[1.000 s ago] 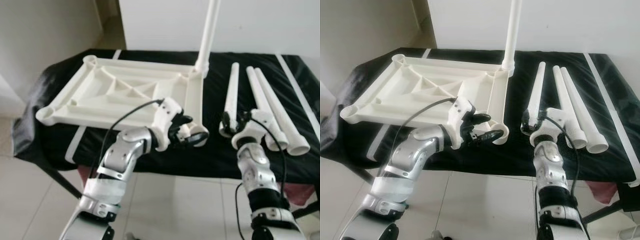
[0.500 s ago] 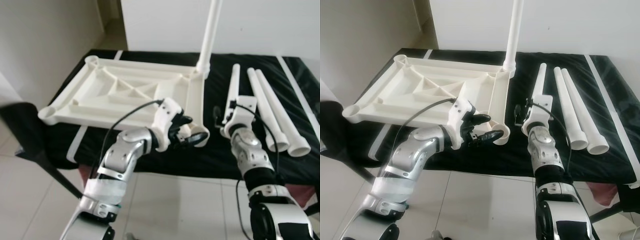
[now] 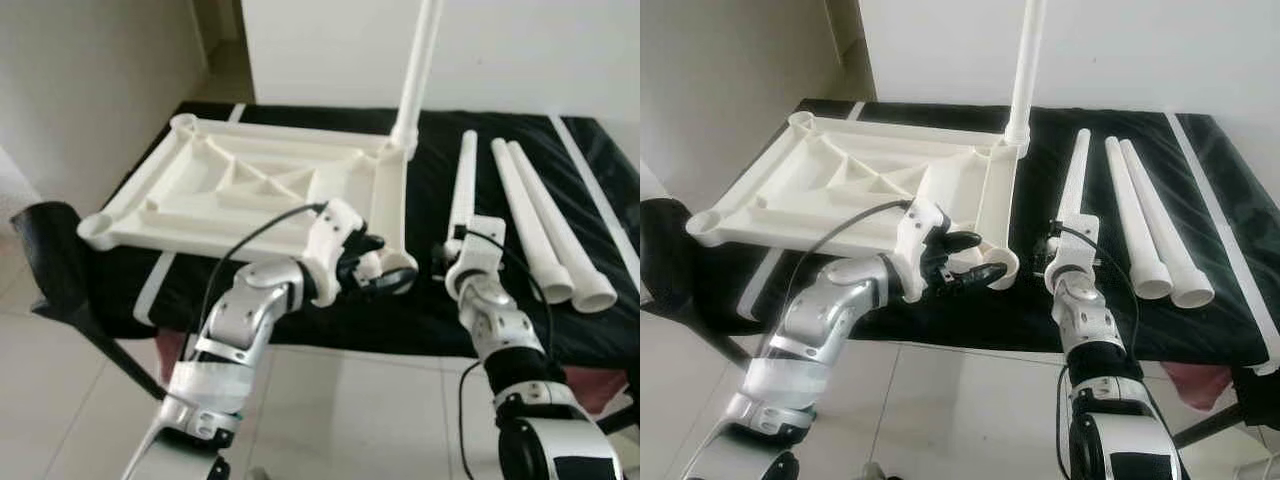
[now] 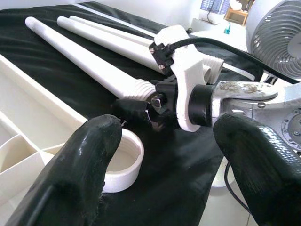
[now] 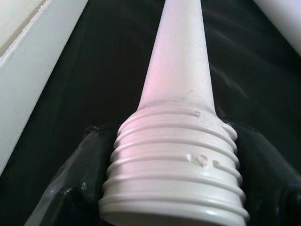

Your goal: Building children table

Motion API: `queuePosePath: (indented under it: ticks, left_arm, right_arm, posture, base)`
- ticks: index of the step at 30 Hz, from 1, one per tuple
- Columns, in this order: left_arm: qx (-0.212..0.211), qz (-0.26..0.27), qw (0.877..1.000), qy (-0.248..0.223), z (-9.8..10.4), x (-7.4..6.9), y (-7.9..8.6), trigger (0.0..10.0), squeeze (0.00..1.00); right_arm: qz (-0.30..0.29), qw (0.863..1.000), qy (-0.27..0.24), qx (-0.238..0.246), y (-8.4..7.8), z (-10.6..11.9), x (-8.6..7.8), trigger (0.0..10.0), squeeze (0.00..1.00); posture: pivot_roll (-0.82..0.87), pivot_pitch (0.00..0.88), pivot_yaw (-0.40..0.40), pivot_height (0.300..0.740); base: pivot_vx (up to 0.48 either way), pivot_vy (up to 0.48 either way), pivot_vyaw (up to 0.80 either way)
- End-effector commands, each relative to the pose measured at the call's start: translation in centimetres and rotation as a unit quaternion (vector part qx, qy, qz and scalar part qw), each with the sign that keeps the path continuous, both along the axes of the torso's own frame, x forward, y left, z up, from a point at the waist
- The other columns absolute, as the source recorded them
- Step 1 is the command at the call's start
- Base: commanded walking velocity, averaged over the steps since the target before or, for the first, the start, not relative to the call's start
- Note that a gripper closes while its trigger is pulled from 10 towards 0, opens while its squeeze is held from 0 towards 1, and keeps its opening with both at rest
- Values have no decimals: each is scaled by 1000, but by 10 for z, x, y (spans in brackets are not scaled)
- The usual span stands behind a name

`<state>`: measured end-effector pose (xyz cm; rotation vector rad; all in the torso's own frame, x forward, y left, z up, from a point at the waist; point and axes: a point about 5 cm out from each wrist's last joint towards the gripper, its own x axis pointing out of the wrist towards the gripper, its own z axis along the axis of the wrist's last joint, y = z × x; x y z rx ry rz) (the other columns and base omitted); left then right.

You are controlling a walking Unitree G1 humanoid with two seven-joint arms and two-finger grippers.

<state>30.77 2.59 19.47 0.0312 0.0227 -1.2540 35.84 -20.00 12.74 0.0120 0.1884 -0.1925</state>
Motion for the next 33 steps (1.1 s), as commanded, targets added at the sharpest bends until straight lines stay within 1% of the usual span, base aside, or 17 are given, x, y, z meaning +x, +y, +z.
queuePosePath:
  ticks: [1,3,8,9,10,11,12,14,15,21,22,23,24,27,30,32,33]
  left_arm:
    - [1,49,999,6,-3,3,2,10000,0]
    - [1,49,999,7,-3,3,2,10000,0]
    - [2,50,999,10,-4,3,3,10000,0]
    - [2,50,999,11,-4,2,3,10000,0]
    - [2,50,999,11,-4,2,3,10000,0]
    - [3,50,999,12,-4,2,3,10000,0]
    - [3,50,999,12,-4,2,4,10000,0]
    - [3,50,999,12,-4,2,4,10000,0]
    - [4,51,999,12,-3,2,5,10000,0]
    - [5,53,999,12,-2,4,7,10000,0]
    - [6,53,998,13,-2,5,7,10000,0]
    - [7,53,999,13,-2,5,7,10000,0]
    - [7,52,999,12,-2,5,7,10000,0]
    - [7,51,999,12,-1,5,7,10000,0]
    - [7,51,999,11,0,6,5,10000,0]
    - [6,52,999,11,0,6,5,10000,0]
    - [7,53,999,11,0,6,5,10000,0]
  right_arm:
    - [-3,1000,13,8,0,-7,-8,0,0]
    - [-4,1000,9,8,0,-7,-11,0,0]
    - [-6,1000,-18,-7,-1,0,-32,0,0]
    - [-15,1000,-22,-11,-1,1,-39,824,0]
    - [-15,1000,-22,-11,-1,1,-39,824,0]
    - [-19,999,-25,-11,-1,2,-46,2941,0]
    - [-25,999,-28,-7,1,2,-53,6784,0]
    - [-30,999,-30,-4,2,3,-61,6784,0]
    - [-33,999,-33,-2,4,3,-69,10000,0]
    - [-21,999,-23,19,12,-7,-90,10000,0]
    - [-13,1000,-12,24,14,-11,-96,10000,878]
    - [-13,1000,-11,23,13,-11,-97,10000,878]
    - [-15,1000,-8,23,13,-11,-99,10000,1000]
    - [-16,1000,-4,23,13,-9,-102,10000,1000]
    - [-11,1000,-16,-21,8,0,-98,10000,1000]
    - [-14,999,-23,-28,7,3,-97,10000,1000]
    - [-13,999,-27,-32,6,6,-96,10000,824]
  posture:
    - [-21,29,21,740]
    - [-21,29,21,740]
    - [-25,45,15,740]
    - [-27,48,14,740]
    - [-27,48,14,740]
    - [-25,51,13,740]
    - [-23,54,11,740]
    - [-23,55,11,740]
    - [-22,59,11,740]
    - [-29,67,24,740]
    - [-29,67,25,740]
    - [-29,67,25,740]
    - [-28,67,27,740]
    - [-28,67,27,740]
    - [-31,65,32,740]
    - [-30,63,32,740]
    - [-30,63,31,740]
  base:
    - [0,0,0]
    - [0,0,0]
    - [0,0,0]
    - [0,0,0]
    - [0,0,0]
    - [0,0,0]
    - [0,0,0]
    - [0,0,0]
    - [0,0,0]
    - [0,0,0]
    - [0,0,0]
    - [0,0,0]
    - [0,0,0]
    - [0,0,0]
    - [0,0,0]
    - [0,0,0]
    - [0,0,0]
